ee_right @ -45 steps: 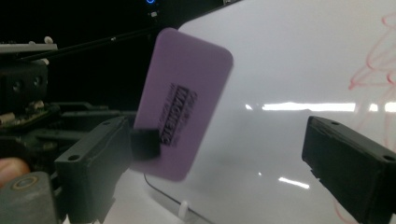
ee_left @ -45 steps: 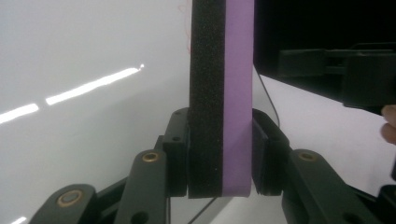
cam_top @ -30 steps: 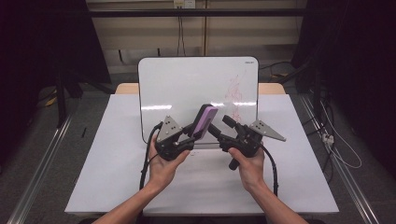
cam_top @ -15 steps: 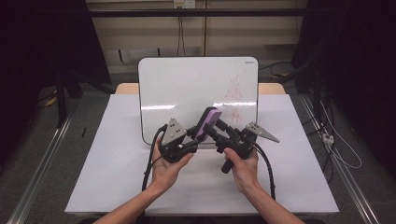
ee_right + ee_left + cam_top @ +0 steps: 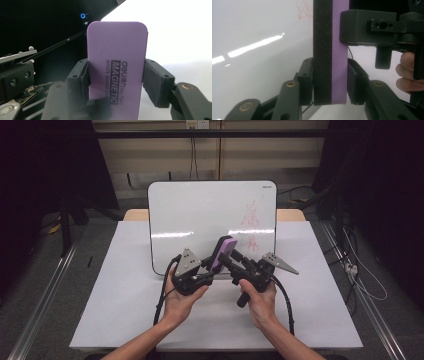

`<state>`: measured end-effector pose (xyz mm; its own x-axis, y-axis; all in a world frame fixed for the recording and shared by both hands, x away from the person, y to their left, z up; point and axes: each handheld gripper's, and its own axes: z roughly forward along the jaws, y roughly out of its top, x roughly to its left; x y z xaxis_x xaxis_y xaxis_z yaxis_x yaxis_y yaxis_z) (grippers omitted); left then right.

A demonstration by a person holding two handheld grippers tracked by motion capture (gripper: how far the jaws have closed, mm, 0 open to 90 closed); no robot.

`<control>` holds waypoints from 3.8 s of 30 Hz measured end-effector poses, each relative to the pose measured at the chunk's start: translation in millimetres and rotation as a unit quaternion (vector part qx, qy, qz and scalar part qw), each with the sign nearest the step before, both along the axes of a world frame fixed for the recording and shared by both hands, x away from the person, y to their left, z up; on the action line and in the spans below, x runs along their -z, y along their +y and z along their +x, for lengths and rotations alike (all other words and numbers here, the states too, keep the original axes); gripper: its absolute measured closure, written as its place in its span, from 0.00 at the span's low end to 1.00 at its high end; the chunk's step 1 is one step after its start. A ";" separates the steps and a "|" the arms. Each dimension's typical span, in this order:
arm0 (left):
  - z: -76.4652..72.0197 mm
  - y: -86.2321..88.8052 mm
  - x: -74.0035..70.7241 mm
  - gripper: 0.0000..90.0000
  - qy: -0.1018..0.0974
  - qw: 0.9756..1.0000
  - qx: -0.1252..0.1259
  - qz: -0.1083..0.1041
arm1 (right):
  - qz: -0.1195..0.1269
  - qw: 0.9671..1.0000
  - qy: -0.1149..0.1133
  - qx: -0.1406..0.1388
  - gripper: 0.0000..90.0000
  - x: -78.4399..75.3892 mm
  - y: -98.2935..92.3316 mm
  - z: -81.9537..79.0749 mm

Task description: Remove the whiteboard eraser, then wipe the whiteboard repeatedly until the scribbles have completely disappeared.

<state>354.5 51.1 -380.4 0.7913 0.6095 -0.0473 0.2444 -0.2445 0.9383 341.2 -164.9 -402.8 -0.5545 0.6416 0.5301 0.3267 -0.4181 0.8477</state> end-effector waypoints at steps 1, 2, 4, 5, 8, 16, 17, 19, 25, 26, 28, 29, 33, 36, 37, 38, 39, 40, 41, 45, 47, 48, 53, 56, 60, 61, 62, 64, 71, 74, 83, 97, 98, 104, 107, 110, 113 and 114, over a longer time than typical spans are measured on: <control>0.1 0.1 0.7 0.57 -0.002 1.000 -0.003 0.002 | -0.004 1.000 -0.002 0.003 0.46 -0.3 -0.6 0.2; 0.4 -0.1 1.6 0.56 0.003 1.000 -0.003 0.002 | -0.007 1.000 -0.002 0.006 0.46 -0.8 -1.3 0.2; 1.7 0.5 3.2 0.53 0.009 1.000 -0.003 0.002 | -0.013 1.000 -0.004 0.010 0.46 -1.8 -2.9 1.0; 2.3 0.6 4.2 0.49 0.010 1.000 -0.004 0.003 | -0.017 1.000 -0.003 0.013 0.46 -2.2 -4.1 1.1; 4.2 2.7 6.8 0.38 0.016 1.000 -0.007 0.006 | -0.032 0.999 -0.007 0.021 0.46 -2.6 -8.2 2.8; 10.6 12.5 8.1 0.17 0.028 0.999 -0.003 0.020 | -0.075 0.996 -0.016 0.036 0.46 -4.5 -18.4 4.8; 11.1 13.9 8.0 0.16 0.029 0.999 -0.001 0.021 | -0.082 0.996 -0.017 0.036 0.46 -5.2 -20.0 4.7; 12.0 18.2 7.9 0.15 0.035 0.999 -0.002 0.025 | -0.100 0.994 -0.023 0.038 0.46 -6.4 -22.3 4.4; 11.1 34.7 6.6 0.10 0.028 0.999 -0.017 0.035 | -0.129 0.990 -0.025 0.053 0.46 -8.6 -33.4 4.8; 10.5 37.8 6.5 0.09 0.028 0.999 -0.020 0.036 | -0.130 0.990 -0.022 0.055 0.46 -8.9 -35.4 4.6; 9.5 44.2 6.5 0.07 0.028 0.999 -0.028 0.038 | -0.146 0.987 -0.025 0.063 0.46 -9.0 -39.0 3.5; 9.2 47.7 6.9 0.07 0.028 0.998 -0.029 0.038 | -0.149 0.986 -0.025 0.065 0.46 -8.8 -40.7 2.8; 7.6 61.1 9.2 0.07 0.024 0.998 -0.035 0.042 | -0.162 0.983 -0.025 0.078 0.46 -7.8 -49.3 1.4; 7.1 71.2 10.3 0.07 0.022 0.998 -0.043 0.049 | -0.169 0.982 -0.017 0.086 0.46 -6.6 -57.5 3.7; 7.2 74.2 10.7 0.07 0.023 0.997 -0.048 0.050 | -0.174 0.981 -0.017 0.089 0.46 -6.8 -59.4 3.9; 7.3 77.6 11.0 0.07 0.023 0.997 -0.049 0.052 | -0.184 0.979 -0.019 0.091 0.46 -7.3 -60.7 4.1; 7.1 81.3 11.1 0.07 0.022 0.997 -0.051 0.053 | -0.191 0.977 -0.021 0.092 0.46 -8.4 -61.6 4.2; 6.7 85.3 11.4 0.07 0.020 0.997 -0.054 0.053 | -0.199 0.975 -0.023 0.093 0.46 -9.9 -62.5 4.4; 5.9 89.1 12.0 0.07 0.020 0.997 -0.059 0.054 | -0.208 0.973 -0.022 0.095 0.46 -11.6 -63.5 5.2; 1.0 104.3 17.4 0.07 0.033 0.995 -0.075 0.060 | -0.234 0.967 -0.019 0.101 0.46 -19.7 -67.8 8.5; -3.5 112.0 21.5 0.07 0.034 0.994 -0.081 0.065 | -0.249 0.963 -0.013 0.104 0.46 -24.7 -70.6 10.7; -3.5 112.0 21.5 0.07 0.034 0.994 -0.081 0.065 | -0.253 0.961 -0.013 0.107 0.46 -26.9 -71.9 11.8; -15.7 134.4 30.2 0.07 0.039 0.990 -0.119 0.064 | -0.309 0.944 -0.014 0.118 0.46 -37.9 -74.6 17.7; -22.2 142.1 35.6 0.07 0.037 0.988 -0.135 0.064 | -0.344 0.930 -0.020 0.129 0.46 -42.5 -73.2 22.0; -28.4 151.3 44.0 0.07 0.041 0.988 -0.133 0.062 | -0.391 0.911 -0.020 0.132 0.46 -48.1 -69.2 29.1; -29.1 152.4 45.0 0.07 0.042 0.989 -0.130 0.059 | -0.404 0.905 -0.021 0.130 0.46 -49.3 -67.5 30.9; -29.9 152.8 45.6 0.07 0.042 0.989 -0.133 0.055 | -0.417 0.899 -0.024 0.131 0.46 -50.5 -65.5 32.4; -30.1 154.5 45.8 0.07 0.045 0.989 -0.135 0.044 | -0.436 0.890 -0.027 0.129 0.46 -52.9 -62.5 35.5; -29.2 154.4 49.1 0.07 0.050 0.988 -0.137 0.043 | -0.516 0.846 -0.032 0.132 0.46 -59.8 -52.2 51.8; -28.6 154.5 49.3 0.07 0.048 0.988 -0.140 0.045 | -0.537 0.831 -0.034 0.141 0.46 -61.2 -49.3 60.2; -26.5 155.9 51.0 0.07 0.050 0.987 -0.145 0.049 | -0.574 0.803 -0.037 0.153 0.46 -61.9 -43.9 81.3; -24.5 160.3 51.1 0.07 0.051 0.986 -0.153 0.045 | -0.612 0.773 -0.054 0.159 0.46 -48.0 -30.8 90.1; -24.4 160.2 51.0 0.07 0.050 0.986 -0.152 0.045 | -0.612 0.772 -0.054 0.159 0.46 -47.2 -29.8 89.4; -24.1 159.6 51.3 0.07 0.050 0.986 -0.153 0.050 | -0.614 0.775 -0.061 0.140 0.46 -40.3 -22.1 83.6; -24.0 159.6 51.5 0.07 0.051 0.986 -0.152 0.049 | -0.617 0.774 -0.063 0.126 0.46 -35.5 -15.8 79.0; -24.1 159.6 51.6 0.07 0.052 0.986 -0.151 0.049 | -0.622 0.771 -0.066 0.118 0.46 -33.5 -12.3 77.4; -24.1 159.9 51.4 0.07 0.051 0.986 -0.151 0.050 | -0.610 0.782 -0.062 0.116 0.46 -36.4 -16.7 81.7; -24.1 159.8 51.5 0.07 0.051 0.986 -0.151 0.050 | -0.607 0.784 -0.060 0.118 0.46 -38.2 -17.9 83.2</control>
